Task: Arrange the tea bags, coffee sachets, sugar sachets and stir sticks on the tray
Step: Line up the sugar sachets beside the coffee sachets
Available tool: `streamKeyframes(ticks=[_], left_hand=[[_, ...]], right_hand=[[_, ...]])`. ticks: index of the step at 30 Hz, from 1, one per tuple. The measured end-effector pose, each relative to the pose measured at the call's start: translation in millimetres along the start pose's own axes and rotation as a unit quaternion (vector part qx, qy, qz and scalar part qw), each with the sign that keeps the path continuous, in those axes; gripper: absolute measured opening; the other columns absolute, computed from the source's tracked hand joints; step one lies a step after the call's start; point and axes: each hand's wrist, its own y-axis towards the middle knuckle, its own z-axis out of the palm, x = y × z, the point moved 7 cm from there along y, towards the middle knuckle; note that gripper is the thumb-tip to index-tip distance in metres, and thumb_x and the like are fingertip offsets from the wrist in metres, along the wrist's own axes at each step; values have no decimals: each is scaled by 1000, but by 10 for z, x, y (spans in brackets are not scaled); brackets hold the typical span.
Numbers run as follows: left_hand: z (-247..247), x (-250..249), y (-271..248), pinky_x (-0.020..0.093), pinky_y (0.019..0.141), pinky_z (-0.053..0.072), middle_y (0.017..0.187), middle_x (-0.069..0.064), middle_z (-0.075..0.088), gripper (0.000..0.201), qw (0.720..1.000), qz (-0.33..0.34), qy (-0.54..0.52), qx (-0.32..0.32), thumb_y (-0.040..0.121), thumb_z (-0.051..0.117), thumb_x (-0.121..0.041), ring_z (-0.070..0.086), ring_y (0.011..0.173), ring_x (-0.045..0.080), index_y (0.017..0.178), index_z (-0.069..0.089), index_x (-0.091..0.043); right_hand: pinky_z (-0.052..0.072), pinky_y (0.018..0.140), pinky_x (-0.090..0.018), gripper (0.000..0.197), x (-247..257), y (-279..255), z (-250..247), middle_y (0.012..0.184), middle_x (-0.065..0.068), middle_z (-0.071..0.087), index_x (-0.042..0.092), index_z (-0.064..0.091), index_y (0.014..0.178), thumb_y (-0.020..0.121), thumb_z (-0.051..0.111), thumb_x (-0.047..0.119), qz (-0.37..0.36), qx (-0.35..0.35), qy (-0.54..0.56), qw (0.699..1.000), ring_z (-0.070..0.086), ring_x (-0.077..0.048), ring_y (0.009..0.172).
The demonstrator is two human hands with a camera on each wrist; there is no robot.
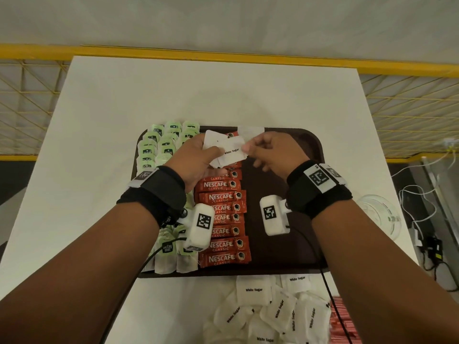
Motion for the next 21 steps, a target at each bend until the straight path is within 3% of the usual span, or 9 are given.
streamKeyframes(ticks=[2,7,14,17,21], left_hand=[[40,-10,-4,28,67,61,119,11,65,29,1000,8,11,5,95,58,-5,68,101,24,124,55,-11],[3,10,-15,29,70,61,120,14,66,31,1000,-2,2,7,100,51,-7,70,99,26,131,51,-9],[-105,12,-29,34,76,61,119,21,65,30,999,-18,-31,-9,100,40,-4,70,102,32,130,48,-4],[-91,32,-49,33,76,61,119,22,65,31,999,-21,-29,3,101,38,-4,71,100,31,130,49,-4],[-90,50,-66,28,70,61,118,18,67,32,1000,-18,-6,6,102,42,-6,72,98,26,133,50,-7]], right_hand=[[50,57,-18,18,-22,-48,49,85,-1,70,15,65,97,86,72,28,-7,8,20,1000,65,-6,65],[53,56,-20,12,-219,-76,-153,85,-2,70,11,65,97,88,71,16,28,-83,89,992,65,-8,61],[50,48,-21,9,-423,19,-196,86,-2,70,18,63,93,88,70,20,93,-106,47,989,62,-10,52],[49,53,-23,10,-435,79,-166,87,0,70,23,62,86,87,72,26,105,-116,7,988,63,-10,54],[50,60,-25,16,-428,118,-154,85,2,70,20,64,85,86,71,35,108,-127,-58,984,63,-11,58]])
